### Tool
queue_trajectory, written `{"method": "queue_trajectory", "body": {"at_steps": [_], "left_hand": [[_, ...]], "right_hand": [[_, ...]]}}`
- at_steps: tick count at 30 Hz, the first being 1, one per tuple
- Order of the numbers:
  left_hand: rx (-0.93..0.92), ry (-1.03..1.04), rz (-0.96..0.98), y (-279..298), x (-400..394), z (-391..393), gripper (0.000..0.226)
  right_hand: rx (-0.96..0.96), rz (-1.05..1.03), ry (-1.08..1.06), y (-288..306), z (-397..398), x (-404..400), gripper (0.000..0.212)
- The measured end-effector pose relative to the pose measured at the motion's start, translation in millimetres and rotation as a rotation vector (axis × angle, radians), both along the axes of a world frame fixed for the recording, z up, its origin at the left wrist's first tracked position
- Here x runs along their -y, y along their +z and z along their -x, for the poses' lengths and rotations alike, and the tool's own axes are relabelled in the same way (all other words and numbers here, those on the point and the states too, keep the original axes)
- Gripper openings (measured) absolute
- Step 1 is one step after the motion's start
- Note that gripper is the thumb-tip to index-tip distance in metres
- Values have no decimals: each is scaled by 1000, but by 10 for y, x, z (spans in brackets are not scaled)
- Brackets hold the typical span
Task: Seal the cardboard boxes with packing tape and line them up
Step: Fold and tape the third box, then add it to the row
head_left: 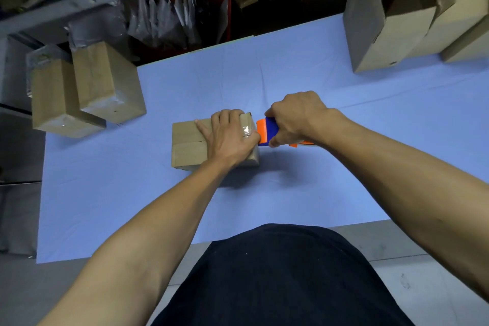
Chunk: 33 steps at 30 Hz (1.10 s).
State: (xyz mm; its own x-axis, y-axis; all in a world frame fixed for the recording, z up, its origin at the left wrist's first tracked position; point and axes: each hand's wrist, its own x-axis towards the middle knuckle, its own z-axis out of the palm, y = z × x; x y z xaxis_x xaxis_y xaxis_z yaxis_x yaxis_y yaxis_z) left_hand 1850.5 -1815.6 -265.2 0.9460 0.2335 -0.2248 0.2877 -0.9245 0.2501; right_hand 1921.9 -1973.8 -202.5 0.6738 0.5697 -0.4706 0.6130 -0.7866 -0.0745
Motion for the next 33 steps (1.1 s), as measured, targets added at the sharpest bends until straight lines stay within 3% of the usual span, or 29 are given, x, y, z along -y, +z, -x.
{"method": "queue_trajectory", "body": {"at_steps": [7, 12, 16, 19, 22, 28, 33], "left_hand": [[82, -48, 43, -47, -71, 53, 53], [70, -63, 0, -73, -48, 47, 48], [65, -86, 17, -74, -46, 88, 46], [23, -116, -8, -81, -48, 98, 40], [12, -96, -20, -91, -6, 37, 34], [-90, -14, -111, -18, 104, -45, 37], [-192, -211, -94, 160, -177, -120, 54]], "right_hand": [[68, 66, 6, 62, 81, -209, 28], [106, 72, -5, 65, 88, -305, 39], [50, 19, -68, -223, 244, -223, 18], [-12, 28, -163, -368, 257, -77, 30], [45, -1, -230, -440, 170, 23, 38], [34, -196, -375, -477, 233, 146, 50], [-50, -315, -491, -459, 218, 368, 65]]}}
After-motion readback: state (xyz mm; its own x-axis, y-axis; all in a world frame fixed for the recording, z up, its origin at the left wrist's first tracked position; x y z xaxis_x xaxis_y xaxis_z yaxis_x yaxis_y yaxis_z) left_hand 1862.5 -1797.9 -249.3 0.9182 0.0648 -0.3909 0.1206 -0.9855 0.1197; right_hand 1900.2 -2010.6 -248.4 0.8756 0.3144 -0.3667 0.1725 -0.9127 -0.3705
